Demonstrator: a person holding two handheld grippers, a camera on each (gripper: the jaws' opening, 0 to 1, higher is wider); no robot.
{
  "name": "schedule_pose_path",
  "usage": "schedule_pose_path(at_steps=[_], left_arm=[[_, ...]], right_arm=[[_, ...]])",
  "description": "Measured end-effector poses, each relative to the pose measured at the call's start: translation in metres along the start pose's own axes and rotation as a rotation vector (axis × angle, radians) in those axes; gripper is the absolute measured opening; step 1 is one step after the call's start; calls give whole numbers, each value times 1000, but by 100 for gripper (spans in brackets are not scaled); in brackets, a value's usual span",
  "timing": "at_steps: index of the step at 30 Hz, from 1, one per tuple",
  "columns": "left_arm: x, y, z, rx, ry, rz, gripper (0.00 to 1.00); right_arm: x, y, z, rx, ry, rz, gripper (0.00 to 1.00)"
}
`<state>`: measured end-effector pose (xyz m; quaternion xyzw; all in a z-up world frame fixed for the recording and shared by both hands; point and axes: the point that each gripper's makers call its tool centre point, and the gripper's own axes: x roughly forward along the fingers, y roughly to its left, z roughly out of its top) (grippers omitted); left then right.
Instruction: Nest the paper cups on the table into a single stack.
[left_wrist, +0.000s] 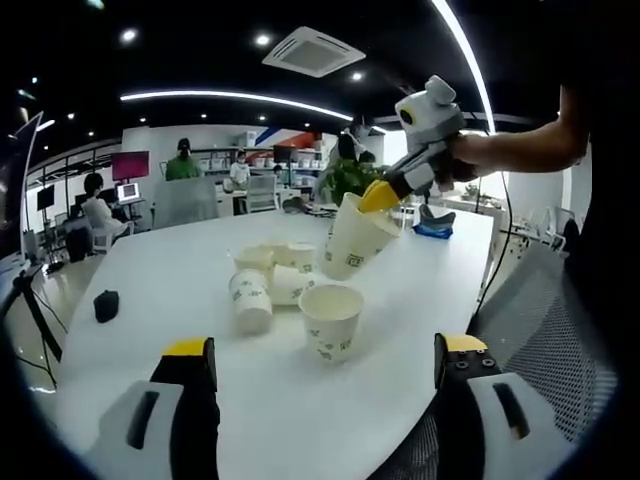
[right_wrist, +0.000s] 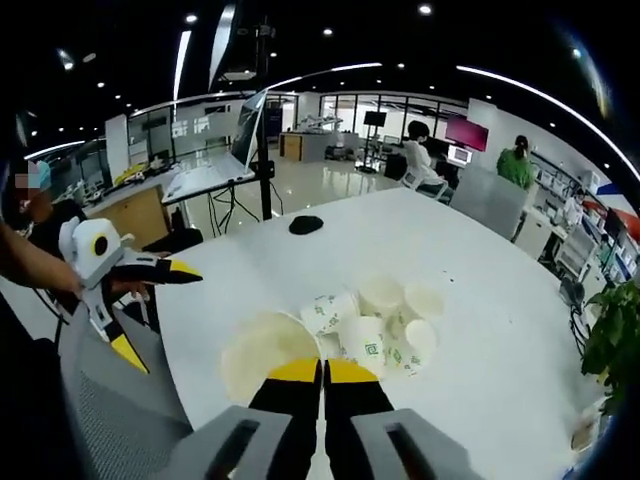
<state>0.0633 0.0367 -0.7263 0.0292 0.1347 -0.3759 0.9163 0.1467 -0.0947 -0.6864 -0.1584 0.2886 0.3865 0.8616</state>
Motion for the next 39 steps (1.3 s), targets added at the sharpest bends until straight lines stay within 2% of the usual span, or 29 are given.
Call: schedule_pose_path(at_steps=[8, 19, 39], left_arm=[[-1, 1, 2, 0, -6, 8, 89], [0, 3, 1, -3, -9, 9, 89], [-2, 5, 6, -13, -29, 29, 89]], right_arm=[[13, 9, -4, 3, 8, 27, 0], [21, 24, -1, 3, 11, 71, 0], [54, 34, -22, -14, 143, 107, 0]])
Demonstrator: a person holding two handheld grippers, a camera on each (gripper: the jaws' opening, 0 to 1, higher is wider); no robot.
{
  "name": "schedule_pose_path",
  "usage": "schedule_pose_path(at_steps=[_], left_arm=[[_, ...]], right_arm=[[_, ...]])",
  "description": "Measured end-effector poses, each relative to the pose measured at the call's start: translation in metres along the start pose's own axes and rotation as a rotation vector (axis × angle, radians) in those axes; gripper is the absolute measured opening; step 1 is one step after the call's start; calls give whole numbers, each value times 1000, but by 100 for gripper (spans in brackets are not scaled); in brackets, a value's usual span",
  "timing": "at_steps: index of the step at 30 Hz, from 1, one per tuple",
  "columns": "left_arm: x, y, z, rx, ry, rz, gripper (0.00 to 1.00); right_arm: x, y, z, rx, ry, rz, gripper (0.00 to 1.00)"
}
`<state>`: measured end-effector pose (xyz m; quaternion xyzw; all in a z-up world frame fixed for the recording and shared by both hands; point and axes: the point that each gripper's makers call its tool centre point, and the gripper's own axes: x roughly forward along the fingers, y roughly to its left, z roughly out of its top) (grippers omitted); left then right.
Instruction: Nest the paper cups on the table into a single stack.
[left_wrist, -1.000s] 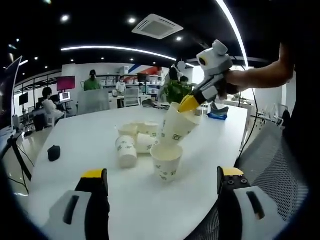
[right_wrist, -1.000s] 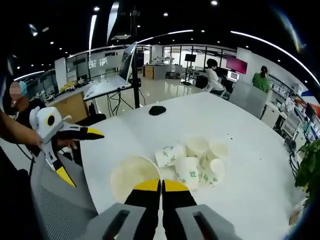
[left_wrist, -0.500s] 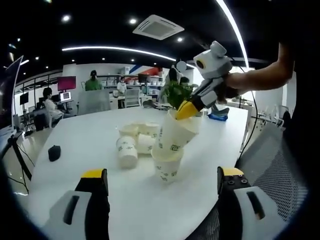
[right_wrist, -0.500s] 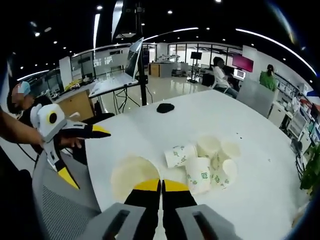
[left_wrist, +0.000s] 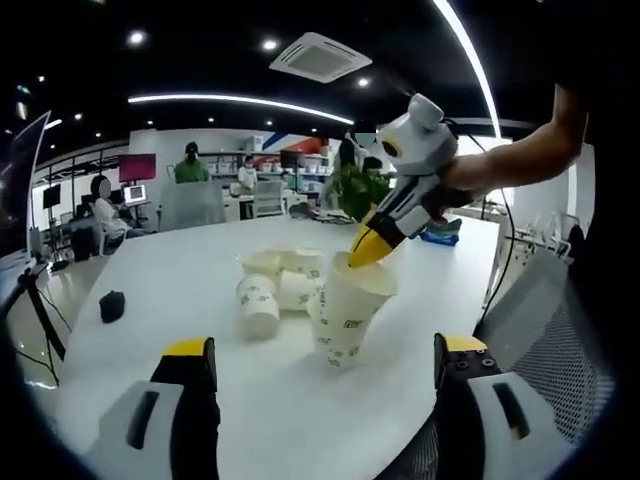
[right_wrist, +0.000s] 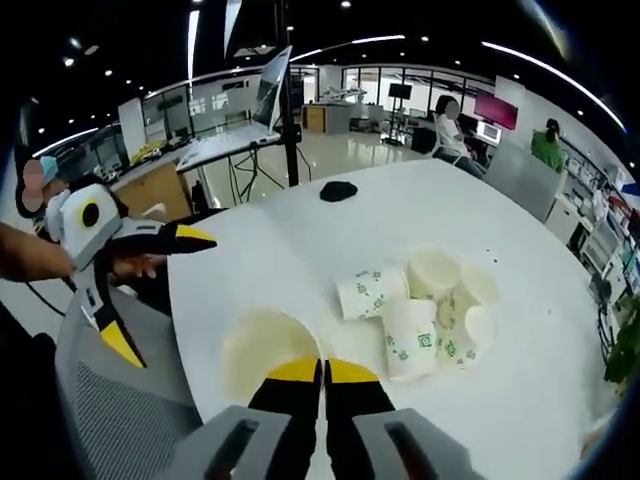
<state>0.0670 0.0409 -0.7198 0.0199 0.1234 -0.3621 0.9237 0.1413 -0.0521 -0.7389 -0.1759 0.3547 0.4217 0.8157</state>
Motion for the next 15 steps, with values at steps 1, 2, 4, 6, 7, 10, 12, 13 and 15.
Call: schedule_pose_path(at_steps=[1, 2, 4, 6, 7, 10, 12, 13, 15], left_arm=[[0, 0, 0, -1, -2, 1, 89], [0, 1, 0, 0, -2, 1, 89], [-1, 1, 0, 0, -4, 4, 88], [-1, 3, 0, -1, -6, 7, 88], [-1, 4, 0, -2, -7, 8, 88], [-2, 4, 0, 0, -8, 10, 88], [-2, 5, 0, 0, -9, 12, 88], [-2, 4, 0, 0, -9, 13, 88], [-2, 4, 1, 0, -10, 14, 88]], right_arm=[[1, 0, 0, -4, 3, 0, 0], [2, 0, -1, -11, 7, 0, 0], [7, 0, -3, -20, 22, -1, 0], [11, 0, -5, -23, 30, 0, 0], [12, 0, -5, -25, 32, 0, 0], [17, -1, -7, -33, 43, -6, 0], [20, -2, -8, -35, 47, -9, 0], [20, -2, -9, -40, 51, -14, 0], [27, -4, -10, -58, 58, -26, 0]])
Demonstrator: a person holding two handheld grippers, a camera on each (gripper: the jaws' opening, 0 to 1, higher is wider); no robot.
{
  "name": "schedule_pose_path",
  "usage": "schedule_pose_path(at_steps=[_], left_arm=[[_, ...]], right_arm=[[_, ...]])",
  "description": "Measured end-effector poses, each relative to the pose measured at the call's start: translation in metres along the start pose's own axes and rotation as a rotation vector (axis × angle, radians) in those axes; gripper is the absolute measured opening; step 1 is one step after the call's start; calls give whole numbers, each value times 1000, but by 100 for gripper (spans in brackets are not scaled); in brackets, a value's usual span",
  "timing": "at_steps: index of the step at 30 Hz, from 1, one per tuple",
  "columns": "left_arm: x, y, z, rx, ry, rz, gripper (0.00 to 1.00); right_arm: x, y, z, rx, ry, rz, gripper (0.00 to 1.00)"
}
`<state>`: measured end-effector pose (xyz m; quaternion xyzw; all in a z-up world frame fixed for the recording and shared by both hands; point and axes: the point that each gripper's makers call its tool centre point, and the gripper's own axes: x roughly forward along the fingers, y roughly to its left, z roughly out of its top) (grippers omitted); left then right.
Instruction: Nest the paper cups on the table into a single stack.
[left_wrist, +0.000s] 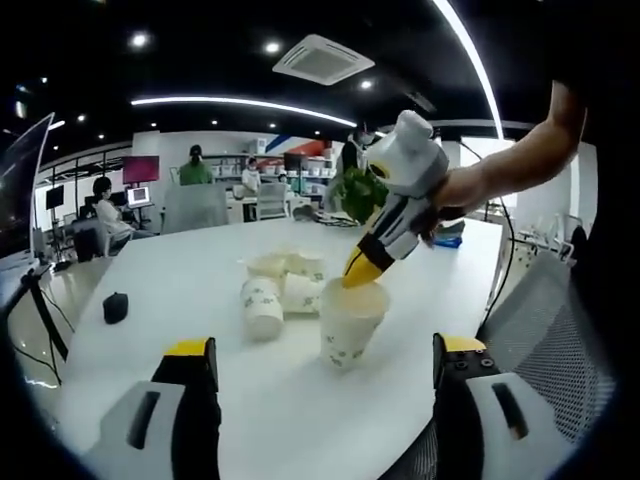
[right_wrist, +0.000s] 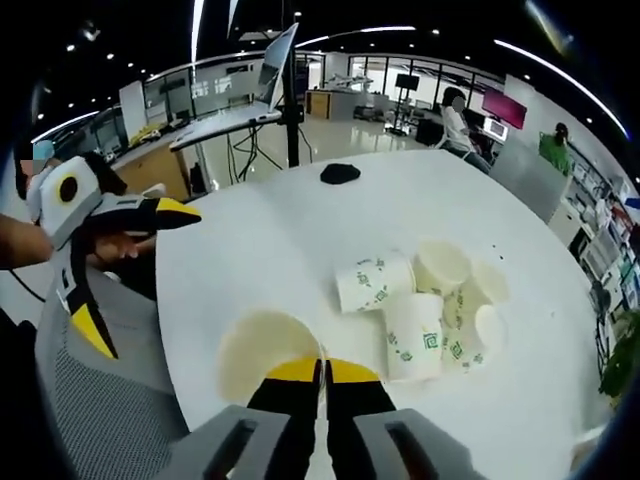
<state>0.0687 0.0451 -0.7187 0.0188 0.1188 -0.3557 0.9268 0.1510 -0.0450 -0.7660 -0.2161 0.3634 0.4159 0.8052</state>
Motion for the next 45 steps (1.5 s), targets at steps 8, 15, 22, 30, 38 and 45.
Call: schedule_pose_path(at_steps=[8, 15, 22, 30, 38, 45], left_arm=[[0, 1, 0, -3, -1, 2, 87], [-1, 2, -2, -3, 0, 4, 87], [-1, 2, -3, -6, 5, 2, 87], [0, 0, -2, -9, 6, -2, 87], [2, -2, -3, -10, 11, -14, 88], [1, -2, -4, -7, 15, -18, 88]], right_arm=[[12, -5, -4, -34, 24, -31, 0], [18, -6, -7, -28, 33, -36, 0], [19, -5, -8, -19, 32, -32, 1], [14, -9, -5, 42, -9, -25, 6], [-7, -15, 6, 77, -69, -34, 10], [-17, -32, 8, 101, -111, -75, 14]])
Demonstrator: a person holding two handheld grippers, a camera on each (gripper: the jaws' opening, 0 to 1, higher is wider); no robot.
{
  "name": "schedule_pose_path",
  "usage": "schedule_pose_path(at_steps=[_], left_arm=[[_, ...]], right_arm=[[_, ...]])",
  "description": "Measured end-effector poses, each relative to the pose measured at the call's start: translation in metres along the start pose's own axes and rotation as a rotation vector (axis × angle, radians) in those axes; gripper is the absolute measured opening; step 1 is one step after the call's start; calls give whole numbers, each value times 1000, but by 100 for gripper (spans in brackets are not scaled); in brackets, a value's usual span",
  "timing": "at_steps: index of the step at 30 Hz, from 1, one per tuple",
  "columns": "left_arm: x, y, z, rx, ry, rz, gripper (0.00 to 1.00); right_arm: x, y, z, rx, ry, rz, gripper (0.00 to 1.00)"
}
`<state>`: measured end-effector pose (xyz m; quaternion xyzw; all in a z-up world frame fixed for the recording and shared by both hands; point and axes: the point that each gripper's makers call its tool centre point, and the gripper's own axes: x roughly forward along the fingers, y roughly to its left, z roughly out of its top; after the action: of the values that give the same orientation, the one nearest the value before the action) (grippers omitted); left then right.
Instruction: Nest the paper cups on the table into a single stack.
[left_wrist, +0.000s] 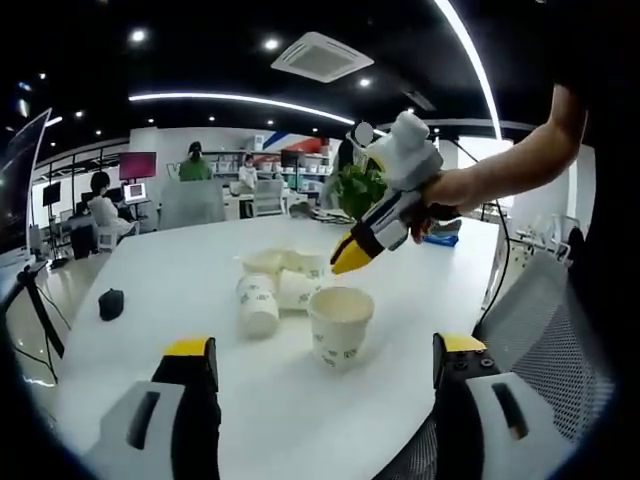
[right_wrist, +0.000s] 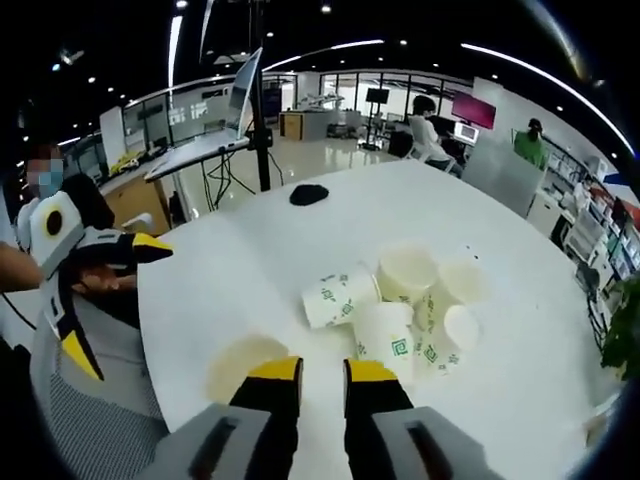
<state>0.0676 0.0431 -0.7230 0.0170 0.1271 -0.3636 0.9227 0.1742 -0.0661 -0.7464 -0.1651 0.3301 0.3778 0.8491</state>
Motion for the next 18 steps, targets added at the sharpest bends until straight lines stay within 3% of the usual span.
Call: schedule_pose_path(at_steps=[9, 18], left_arm=[[-1, 0, 2, -3, -3, 8, 88], [-1, 1, 3, -10, -9, 12, 88]], right_arm=[[1, -24, -11, -4, 14, -60, 24], [16, -46, -22, -36, 35, -104, 28]])
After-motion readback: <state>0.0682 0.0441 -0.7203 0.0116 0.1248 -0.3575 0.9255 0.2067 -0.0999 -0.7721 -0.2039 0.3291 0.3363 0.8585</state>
